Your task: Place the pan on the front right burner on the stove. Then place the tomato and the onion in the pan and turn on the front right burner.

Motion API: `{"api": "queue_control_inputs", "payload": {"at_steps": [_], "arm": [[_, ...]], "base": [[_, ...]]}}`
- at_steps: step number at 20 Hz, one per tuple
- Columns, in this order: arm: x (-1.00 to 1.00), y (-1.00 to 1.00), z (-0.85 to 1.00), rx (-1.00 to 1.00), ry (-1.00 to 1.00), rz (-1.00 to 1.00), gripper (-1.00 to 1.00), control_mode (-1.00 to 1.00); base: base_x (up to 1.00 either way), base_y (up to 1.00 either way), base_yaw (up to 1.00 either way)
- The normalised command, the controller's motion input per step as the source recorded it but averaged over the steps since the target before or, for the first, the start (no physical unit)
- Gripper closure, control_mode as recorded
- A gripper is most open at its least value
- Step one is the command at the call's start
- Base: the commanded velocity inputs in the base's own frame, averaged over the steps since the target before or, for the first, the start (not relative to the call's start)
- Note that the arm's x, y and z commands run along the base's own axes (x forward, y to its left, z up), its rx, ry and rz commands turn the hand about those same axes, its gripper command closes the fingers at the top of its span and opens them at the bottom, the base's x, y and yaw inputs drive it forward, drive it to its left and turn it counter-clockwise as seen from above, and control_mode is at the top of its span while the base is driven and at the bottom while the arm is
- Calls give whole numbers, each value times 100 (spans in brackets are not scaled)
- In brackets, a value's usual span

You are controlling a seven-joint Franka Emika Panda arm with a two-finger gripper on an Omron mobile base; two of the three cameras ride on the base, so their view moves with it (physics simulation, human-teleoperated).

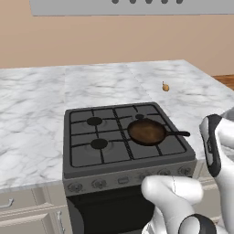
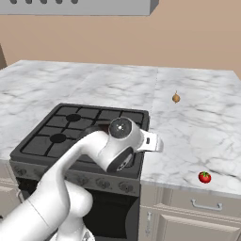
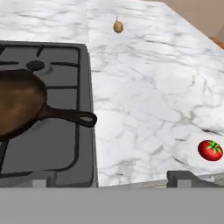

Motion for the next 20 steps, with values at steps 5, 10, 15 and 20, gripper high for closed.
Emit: {"api": "queue_control_inputs", "payload": {"at_steps": [5,10,15,20], "arm": [[0,-27,27,7,12,-38,-100,-100],[0,-35,10,3,20,-32,-100,-100],[0,-59,0,10,1,-11,-100,-100],[0,-72,0,26,0,0,-100,-100]], "base": [[0,0,0],[0,0,0],[0,0,0],[0,0,0]]}}
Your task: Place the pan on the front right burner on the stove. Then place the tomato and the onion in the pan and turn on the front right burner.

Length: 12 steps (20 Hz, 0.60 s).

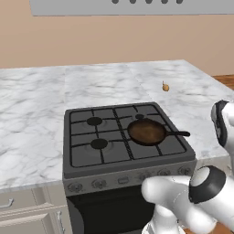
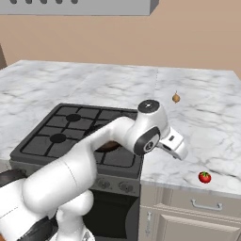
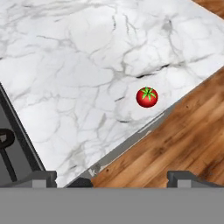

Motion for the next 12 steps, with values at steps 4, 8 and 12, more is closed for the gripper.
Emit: {"api": "queue_control_inputs", "payload": {"at_steps": [4,8,12], "arm": [[0,-45,0,16,0,0,-100,-100],[0,-41,-3,6,0,0,-100,-100],[-1,-19,-11,0,0,0,-100,-100]], "base": [[0,0,0],[0,0,0],[0,0,0]]}}
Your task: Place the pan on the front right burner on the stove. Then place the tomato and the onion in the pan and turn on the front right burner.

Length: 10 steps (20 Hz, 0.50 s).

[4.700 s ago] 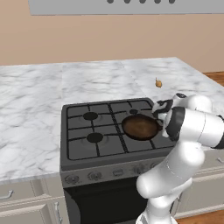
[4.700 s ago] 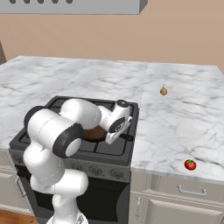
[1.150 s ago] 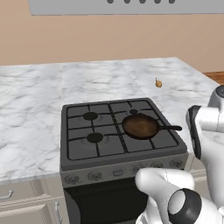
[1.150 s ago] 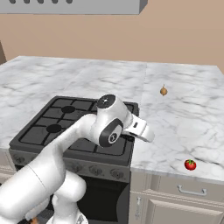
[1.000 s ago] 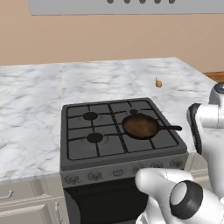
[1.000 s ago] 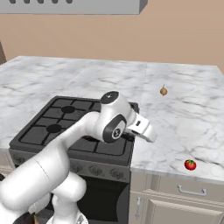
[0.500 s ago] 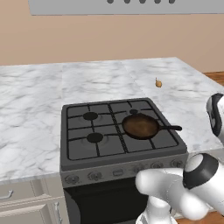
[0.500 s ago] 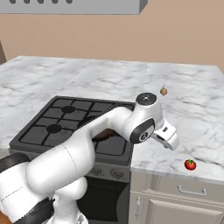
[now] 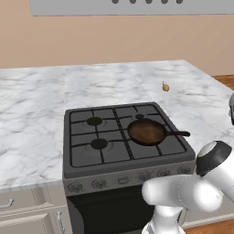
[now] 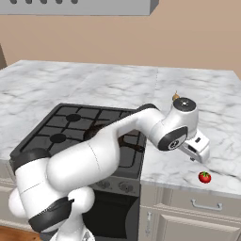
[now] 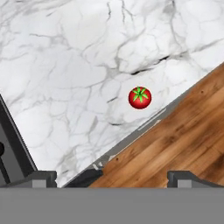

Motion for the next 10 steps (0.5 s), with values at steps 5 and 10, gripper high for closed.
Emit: {"api": "queue_control_inputs", "payload": {"at_steps": [5,10], "arm": [[-11,-1,-35,0,0,0,-100,-100],[-3,0,-48,-2,0,0,-100,-100]], "base": [[0,0,0],[0,0,0]]}}
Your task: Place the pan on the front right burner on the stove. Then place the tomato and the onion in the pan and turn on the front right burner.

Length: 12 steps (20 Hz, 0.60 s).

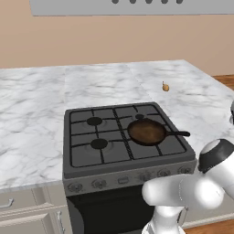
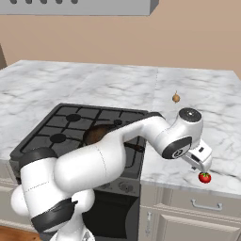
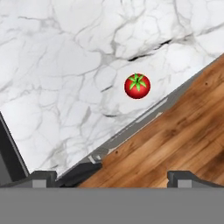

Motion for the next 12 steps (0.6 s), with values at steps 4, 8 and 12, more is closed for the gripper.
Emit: {"api": "queue_control_inputs", "payload": {"at_steps": [4,8,12], "arm": [[0,0,-29,0,-1,0,-100,-100],[1,-15,-2,0,-1,0,-100,-100],[0,-30,0,-4,0,0,-100,-100]], "base": [[0,0,0],[0,0,0],[0,0,0]]}}
